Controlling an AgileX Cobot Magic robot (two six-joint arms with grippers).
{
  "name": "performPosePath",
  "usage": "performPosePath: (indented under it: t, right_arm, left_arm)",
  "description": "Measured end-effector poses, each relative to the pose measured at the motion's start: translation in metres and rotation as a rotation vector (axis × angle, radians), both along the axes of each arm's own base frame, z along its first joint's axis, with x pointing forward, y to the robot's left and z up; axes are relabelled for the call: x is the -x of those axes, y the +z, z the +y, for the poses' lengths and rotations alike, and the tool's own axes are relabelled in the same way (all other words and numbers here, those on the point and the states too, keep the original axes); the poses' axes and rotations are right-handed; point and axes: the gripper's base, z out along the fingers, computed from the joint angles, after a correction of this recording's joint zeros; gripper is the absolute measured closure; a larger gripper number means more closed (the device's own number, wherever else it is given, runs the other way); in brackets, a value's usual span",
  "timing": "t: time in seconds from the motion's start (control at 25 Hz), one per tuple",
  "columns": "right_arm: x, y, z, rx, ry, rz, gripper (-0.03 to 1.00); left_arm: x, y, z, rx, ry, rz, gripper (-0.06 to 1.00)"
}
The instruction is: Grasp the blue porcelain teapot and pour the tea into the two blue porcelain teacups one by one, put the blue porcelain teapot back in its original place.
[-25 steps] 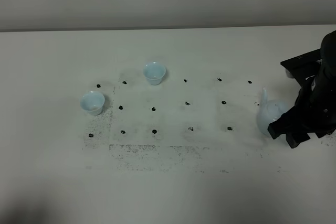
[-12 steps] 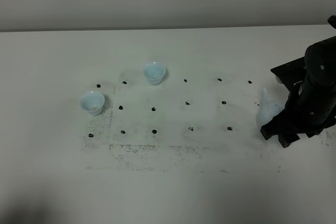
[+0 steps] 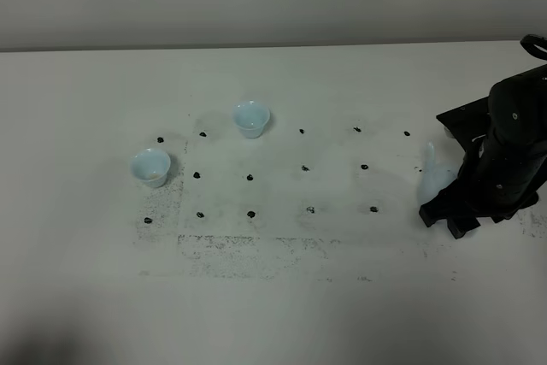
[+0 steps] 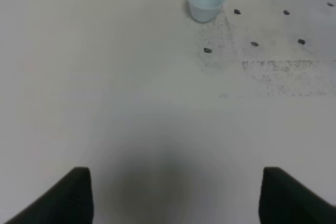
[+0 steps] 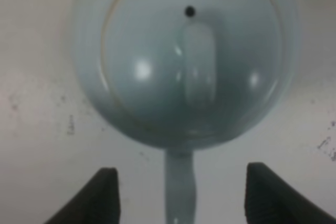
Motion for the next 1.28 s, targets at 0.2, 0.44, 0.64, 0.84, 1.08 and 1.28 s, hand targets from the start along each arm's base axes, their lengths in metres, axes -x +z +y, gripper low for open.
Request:
performPosePath:
  t: [0.2,0.44,0.64,0.84,1.08,1.28]
  right_arm:
    - [-0.0022,-0.0023,-0.0037,0.006,-0.003,-0.007,0.43]
    - [-0.003,-0.0034,-0.0045,0.012,0.002,-0.01,0.43]
    - [-0.004,-0.0033,-0.0042,0.009,0.003,-0.021,0.43]
    - [-0.0055,-0.0032,-0.0039,0.005,0.004,-0.038,0.43]
    - [-0.0059,-0.0032,-0.0039,0.006,0.006,-0.042,0.44]
    - [-0.0059,-0.0032,-0.004,0.007,0.007,-0.042,0.46]
  left_arm:
    - [0.0,0.0,0.0,0.001,0.001,0.0,0.28]
    - [0.0,0.0,0.0,0.001,0.001,0.0,0.28]
    - [0.0,0.0,0.0,0.001,0.001,0.0,0.28]
    - [0.0,0.0,0.0,0.001,0.001,0.0,0.28]
    - [0.0,0.0,0.0,0.001,0.001,0.0,0.28]
    - [0.0,0.0,0.0,0.001,0.001,0.0,0.28]
